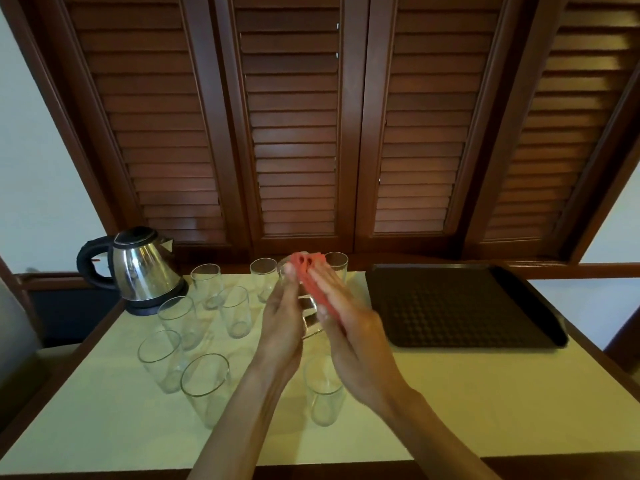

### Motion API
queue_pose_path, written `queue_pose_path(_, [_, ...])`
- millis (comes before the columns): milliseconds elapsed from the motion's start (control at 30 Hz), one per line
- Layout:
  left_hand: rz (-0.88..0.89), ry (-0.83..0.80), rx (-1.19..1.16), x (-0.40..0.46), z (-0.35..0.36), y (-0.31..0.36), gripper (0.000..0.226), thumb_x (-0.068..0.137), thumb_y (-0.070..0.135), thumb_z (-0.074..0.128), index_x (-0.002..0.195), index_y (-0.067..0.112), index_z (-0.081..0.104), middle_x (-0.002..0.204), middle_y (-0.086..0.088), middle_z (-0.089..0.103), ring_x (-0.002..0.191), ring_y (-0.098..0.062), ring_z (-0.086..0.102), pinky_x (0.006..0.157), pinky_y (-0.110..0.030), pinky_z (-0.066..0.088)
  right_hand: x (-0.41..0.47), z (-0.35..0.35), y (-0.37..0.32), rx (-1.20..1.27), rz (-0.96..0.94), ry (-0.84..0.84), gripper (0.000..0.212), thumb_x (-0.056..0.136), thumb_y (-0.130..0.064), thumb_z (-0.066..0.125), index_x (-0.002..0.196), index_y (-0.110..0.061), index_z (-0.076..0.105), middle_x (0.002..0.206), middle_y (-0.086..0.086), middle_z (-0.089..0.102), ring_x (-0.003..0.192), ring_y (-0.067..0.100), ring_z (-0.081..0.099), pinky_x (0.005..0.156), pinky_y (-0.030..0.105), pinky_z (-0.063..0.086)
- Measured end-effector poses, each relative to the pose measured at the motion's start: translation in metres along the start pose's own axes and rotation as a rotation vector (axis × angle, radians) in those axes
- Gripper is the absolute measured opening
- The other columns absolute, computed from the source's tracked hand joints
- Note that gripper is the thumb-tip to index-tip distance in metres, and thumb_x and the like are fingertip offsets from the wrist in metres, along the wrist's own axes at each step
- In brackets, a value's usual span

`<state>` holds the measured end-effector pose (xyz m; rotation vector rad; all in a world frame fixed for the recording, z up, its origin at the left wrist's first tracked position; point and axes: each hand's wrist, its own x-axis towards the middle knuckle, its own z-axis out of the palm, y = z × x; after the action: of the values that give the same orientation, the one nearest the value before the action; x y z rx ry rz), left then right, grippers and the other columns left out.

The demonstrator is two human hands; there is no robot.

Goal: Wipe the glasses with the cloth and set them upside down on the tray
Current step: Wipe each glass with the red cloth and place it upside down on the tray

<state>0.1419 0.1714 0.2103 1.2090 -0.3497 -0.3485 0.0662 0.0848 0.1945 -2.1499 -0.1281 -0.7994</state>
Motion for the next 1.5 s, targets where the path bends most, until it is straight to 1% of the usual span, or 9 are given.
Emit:
queue_pose_path(300, [-0.087,-0.164,0.099,-0.004,-0.007,-0.005,0.067,0.093,0.08,0.039,0.124,0.03,0.071,0.113,0.004,0.079,0.105,-0.013,0.076,0.087,-0.041,0.063,0.004,-0.002,0.015,0.332,0.084,0.01,0.053,0.105,-0.044,0.043,0.156,-0.039,0.03,0.165,-0.017,0.025,0.153,0.015,0.026,0.114,0.059,0.038])
queue_pose_path(467, [-0.161,-0.424,0.325,0.003,-0.019,-0.007,0.075,0.058,0.004,0.089,0.128,0.009,0.063,0.115,-0.017,0.072,0.088,-0.023,0.071,0.076,-0.034,0.059,0.023,-0.039,0.021,0.365,0.223,-0.058,0.036,0.11,-0.019,0.035,0.141,-0.024,0.053,0.13,-0.008,0.067,0.119,0.007,0.064,0.093,0.023,0.051])
queue_pose_path(667, [0.032,-0.14,0.682,0.025,-0.013,0.006,0.066,0.056,0.003,0.092,0.109,0.03,0.062,0.095,0.009,0.068,0.083,-0.014,0.063,0.073,-0.034,0.057,0.027,-0.046,0.039,0.145,0.109,-0.014,0.035,0.108,-0.029,0.041,0.139,-0.034,0.057,0.117,0.01,0.068,0.101,0.049,0.06,0.085,0.064,0.049])
queue_pose_path(900, [0.127,-0.154,0.813,0.038,-0.015,-0.002,0.065,0.06,0.006,0.095,0.112,0.027,0.062,0.095,0.014,0.066,0.087,-0.014,0.062,0.06,-0.02,0.048,0.034,-0.05,0.038,0.107,0.056,-0.052,0.036,0.107,-0.004,0.042,0.138,-0.01,0.058,0.119,-0.026,0.067,0.089,-0.018,0.059,0.081,0.006,0.043])
queue_pose_path(1000, [0.171,-0.198,0.825,0.038,-0.013,-0.001,0.067,0.059,0.004,0.094,0.113,0.027,0.061,0.094,0.014,0.066,0.086,-0.014,0.062,0.057,-0.018,0.047,0.036,-0.054,0.041,0.103,0.085,-0.044,0.036,0.107,-0.002,0.041,0.138,-0.009,0.058,0.092,-0.04,0.064,0.083,-0.016,0.061,0.076,0.005,0.043])
queue_pose_path(1100, [0.215,-0.23,0.863,0.036,-0.008,-0.004,0.061,0.06,0.003,0.093,0.107,0.024,0.062,0.096,0.012,0.066,0.089,-0.017,0.063,0.057,-0.017,0.048,0.04,-0.053,0.037,0.128,0.095,-0.048,0.037,0.107,-0.002,0.041,0.137,-0.011,0.06,0.126,-0.027,0.063,0.108,-0.013,0.059,0.093,0.013,0.046])
queue_pose_path(1233, [0.21,-0.167,0.801,0.043,-0.016,-0.001,0.069,0.058,0.004,0.094,0.114,0.028,0.062,0.093,0.015,0.066,0.084,-0.012,0.062,0.057,-0.019,0.049,0.031,-0.057,0.045,0.098,0.066,-0.032,0.035,0.107,-0.003,0.042,0.137,-0.013,0.058,0.096,-0.039,0.065,0.073,-0.013,0.058,0.069,0.009,0.043])
queue_pose_path(1367, [0.232,-0.25,0.846,0.036,-0.003,-0.011,0.059,0.058,0.003,0.092,0.096,0.035,0.06,0.094,0.014,0.067,0.086,-0.015,0.062,0.059,-0.018,0.048,0.038,-0.058,0.041,0.134,0.059,-0.046,0.036,0.107,-0.004,0.041,0.137,-0.012,0.06,0.132,-0.017,0.064,0.123,-0.006,0.057,0.105,0.023,0.047])
queue_pose_path(1500, [0.187,-0.19,0.765,0.045,-0.008,-0.008,0.067,0.057,0.006,0.092,0.107,0.035,0.06,0.091,0.016,0.067,0.086,-0.015,0.062,0.059,-0.023,0.051,0.03,-0.064,0.054,0.099,0.052,-0.06,0.036,0.106,0.002,0.041,0.136,-0.011,0.057,0.094,-0.039,0.065,0.086,-0.019,0.059,0.076,0.004,0.043])
